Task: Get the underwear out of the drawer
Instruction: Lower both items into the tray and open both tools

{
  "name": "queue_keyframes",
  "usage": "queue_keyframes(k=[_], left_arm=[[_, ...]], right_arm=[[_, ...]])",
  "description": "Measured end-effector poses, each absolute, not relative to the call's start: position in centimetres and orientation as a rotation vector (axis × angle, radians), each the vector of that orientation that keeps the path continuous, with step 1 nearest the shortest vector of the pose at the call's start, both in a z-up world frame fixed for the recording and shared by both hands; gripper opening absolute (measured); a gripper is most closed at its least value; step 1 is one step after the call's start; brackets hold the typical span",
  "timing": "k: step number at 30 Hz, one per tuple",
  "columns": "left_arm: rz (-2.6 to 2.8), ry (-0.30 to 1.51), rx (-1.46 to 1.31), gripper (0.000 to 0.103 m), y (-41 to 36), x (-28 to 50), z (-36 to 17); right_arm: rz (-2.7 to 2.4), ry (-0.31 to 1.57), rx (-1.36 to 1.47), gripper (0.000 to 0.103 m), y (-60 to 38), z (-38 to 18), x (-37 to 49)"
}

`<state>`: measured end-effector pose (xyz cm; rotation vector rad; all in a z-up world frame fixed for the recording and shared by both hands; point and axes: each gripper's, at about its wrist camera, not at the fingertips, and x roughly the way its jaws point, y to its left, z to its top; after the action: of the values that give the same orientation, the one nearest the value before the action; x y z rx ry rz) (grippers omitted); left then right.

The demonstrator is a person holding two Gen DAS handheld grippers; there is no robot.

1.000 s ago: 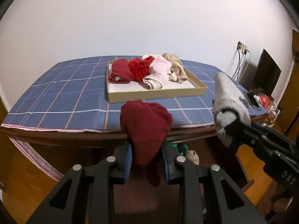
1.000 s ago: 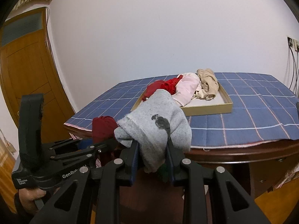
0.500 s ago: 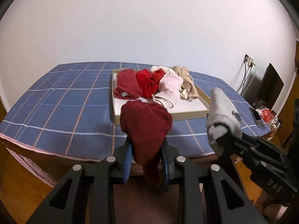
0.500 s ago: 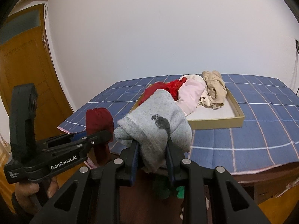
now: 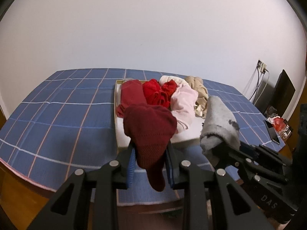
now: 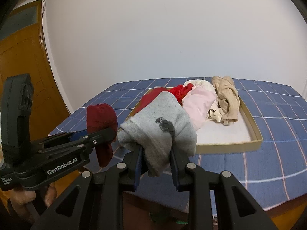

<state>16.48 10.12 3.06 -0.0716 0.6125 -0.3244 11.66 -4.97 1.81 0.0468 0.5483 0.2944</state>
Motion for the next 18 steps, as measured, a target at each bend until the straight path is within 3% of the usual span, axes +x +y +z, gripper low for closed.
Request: queue_keyframes(k=[18], left_arm=[[-0.299, 0.693, -0.057, 0.025, 7.7, 23.3, 1.2]], right_arm=[[0.256, 0.626, 0.064, 0.029, -4.6, 0.5, 18.2]])
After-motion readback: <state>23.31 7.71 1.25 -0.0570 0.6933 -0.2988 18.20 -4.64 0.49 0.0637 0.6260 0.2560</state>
